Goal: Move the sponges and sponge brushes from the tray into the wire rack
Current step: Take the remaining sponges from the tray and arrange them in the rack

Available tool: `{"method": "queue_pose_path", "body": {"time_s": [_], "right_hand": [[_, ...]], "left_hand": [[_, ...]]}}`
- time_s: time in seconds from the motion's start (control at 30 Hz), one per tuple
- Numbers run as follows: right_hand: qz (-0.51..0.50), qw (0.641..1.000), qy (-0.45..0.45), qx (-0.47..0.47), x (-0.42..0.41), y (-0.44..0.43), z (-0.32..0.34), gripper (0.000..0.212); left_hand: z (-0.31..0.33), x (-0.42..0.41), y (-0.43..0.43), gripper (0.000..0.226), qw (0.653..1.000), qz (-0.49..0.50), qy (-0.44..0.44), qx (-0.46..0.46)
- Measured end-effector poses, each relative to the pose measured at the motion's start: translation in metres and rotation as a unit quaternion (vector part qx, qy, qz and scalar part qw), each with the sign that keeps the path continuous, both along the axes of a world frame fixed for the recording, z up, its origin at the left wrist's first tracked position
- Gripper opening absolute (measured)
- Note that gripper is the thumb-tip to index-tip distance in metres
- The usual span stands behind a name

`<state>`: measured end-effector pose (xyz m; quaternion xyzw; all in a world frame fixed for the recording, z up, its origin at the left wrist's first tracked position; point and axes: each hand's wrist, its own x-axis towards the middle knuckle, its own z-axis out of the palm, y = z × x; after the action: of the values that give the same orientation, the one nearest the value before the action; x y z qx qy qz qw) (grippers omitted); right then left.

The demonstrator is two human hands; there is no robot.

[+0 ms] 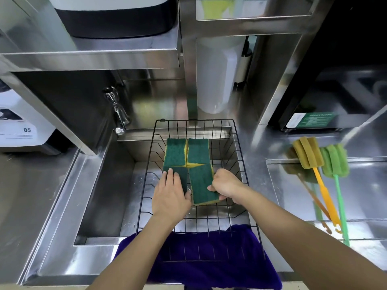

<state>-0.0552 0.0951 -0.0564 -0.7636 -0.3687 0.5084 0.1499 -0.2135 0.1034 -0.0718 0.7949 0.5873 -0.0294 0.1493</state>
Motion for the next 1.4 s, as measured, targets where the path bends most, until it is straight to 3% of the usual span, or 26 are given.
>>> {"method": "queue_pose_path", "body": {"time_s": [0.13, 0.27, 0.37, 0.63, 0.93, 1.07, 1.1, 1.23, 1.4], "right_hand": [[-0.044, 0.996, 0.071, -0.019, 0.002, 0.002, -0.002, 0.024], [-0.069, 0.991, 0.115, -0.024, 0.001, 0.003, 0.002, 0.010], [-0.097, 0.983, 0.152, -0.019, -0.005, 0.003, 0.004, 0.012], [-0.045, 0.997, 0.052, 0.026, -0.008, -0.005, -0.003, 0.028], [0.034, 0.997, -0.048, 0.055, -0.010, -0.011, 0.003, 0.029], [0.072, 0.995, -0.030, 0.061, -0.004, -0.015, 0.011, 0.009], [0.080, 0.994, -0.031, 0.071, -0.002, -0.015, 0.016, 0.004], [0.088, 0.986, -0.067, 0.128, 0.014, -0.011, 0.033, 0.023], [-0.016, 0.977, -0.080, 0.196, 0.061, -0.026, 0.054, 0.029]], "left_hand": [[0.002, -0.003, 0.001, 0.053, 0.999, 0.003, -0.047, -0.004], [-0.001, -0.004, -0.001, 0.049, 1.000, -0.015, -0.010, -0.012], [-0.002, -0.005, 0.001, 0.049, 1.000, -0.009, -0.017, -0.014], [-0.002, -0.005, -0.005, 0.047, 1.000, -0.026, -0.003, -0.005], [0.001, -0.003, -0.005, 0.047, 0.998, -0.053, 0.025, 0.002], [0.009, 0.003, -0.003, 0.047, 0.999, -0.046, 0.016, -0.003], [0.013, 0.008, -0.003, 0.047, 0.999, -0.040, 0.006, -0.002], [0.039, 0.039, -0.003, 0.049, 0.996, -0.038, -0.076, 0.011], [0.067, 0.095, -0.012, 0.048, 0.972, -0.048, -0.231, -0.015]]}}
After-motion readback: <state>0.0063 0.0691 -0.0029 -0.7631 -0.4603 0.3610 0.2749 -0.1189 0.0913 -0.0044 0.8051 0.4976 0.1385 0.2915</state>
